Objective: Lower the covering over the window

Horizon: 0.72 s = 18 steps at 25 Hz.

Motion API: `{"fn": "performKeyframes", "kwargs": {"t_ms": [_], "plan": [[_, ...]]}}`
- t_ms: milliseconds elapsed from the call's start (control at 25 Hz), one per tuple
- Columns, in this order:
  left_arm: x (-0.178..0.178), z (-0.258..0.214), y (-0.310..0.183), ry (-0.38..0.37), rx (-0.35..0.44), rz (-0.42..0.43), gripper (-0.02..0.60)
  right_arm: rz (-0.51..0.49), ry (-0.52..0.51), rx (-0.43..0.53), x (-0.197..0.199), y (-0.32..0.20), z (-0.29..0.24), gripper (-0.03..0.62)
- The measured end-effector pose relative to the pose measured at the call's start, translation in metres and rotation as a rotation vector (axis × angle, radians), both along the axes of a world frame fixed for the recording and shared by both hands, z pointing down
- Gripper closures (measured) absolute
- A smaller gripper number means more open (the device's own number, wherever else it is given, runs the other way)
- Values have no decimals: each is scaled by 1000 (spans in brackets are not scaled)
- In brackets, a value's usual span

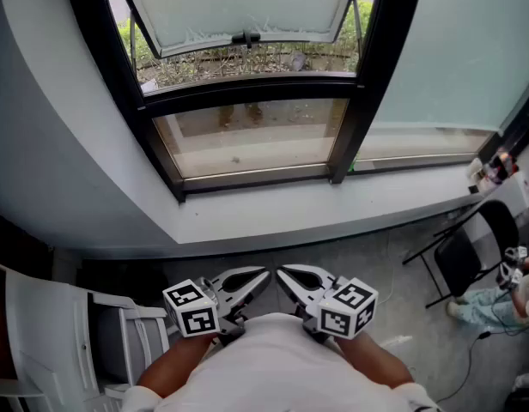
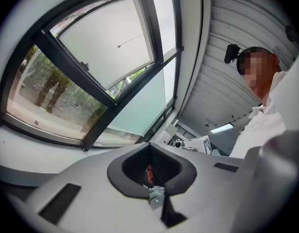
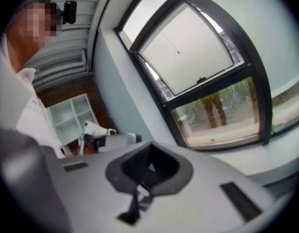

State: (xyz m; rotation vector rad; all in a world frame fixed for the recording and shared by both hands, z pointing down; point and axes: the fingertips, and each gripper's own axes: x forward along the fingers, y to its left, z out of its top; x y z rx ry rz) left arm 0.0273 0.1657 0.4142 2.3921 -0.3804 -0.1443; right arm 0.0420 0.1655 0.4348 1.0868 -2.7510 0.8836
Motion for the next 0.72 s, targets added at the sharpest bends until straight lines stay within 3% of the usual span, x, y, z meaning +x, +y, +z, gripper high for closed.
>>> {"fn": "performKeyframes", "kwargs": {"t_ms": [520, 720], "plan": [[16, 7, 2, -8, 8, -29, 568, -24, 13, 1, 20, 4, 5, 572], [16, 8, -10, -86, 67, -105, 568, 42, 42, 24, 50, -9, 5, 572]]}}
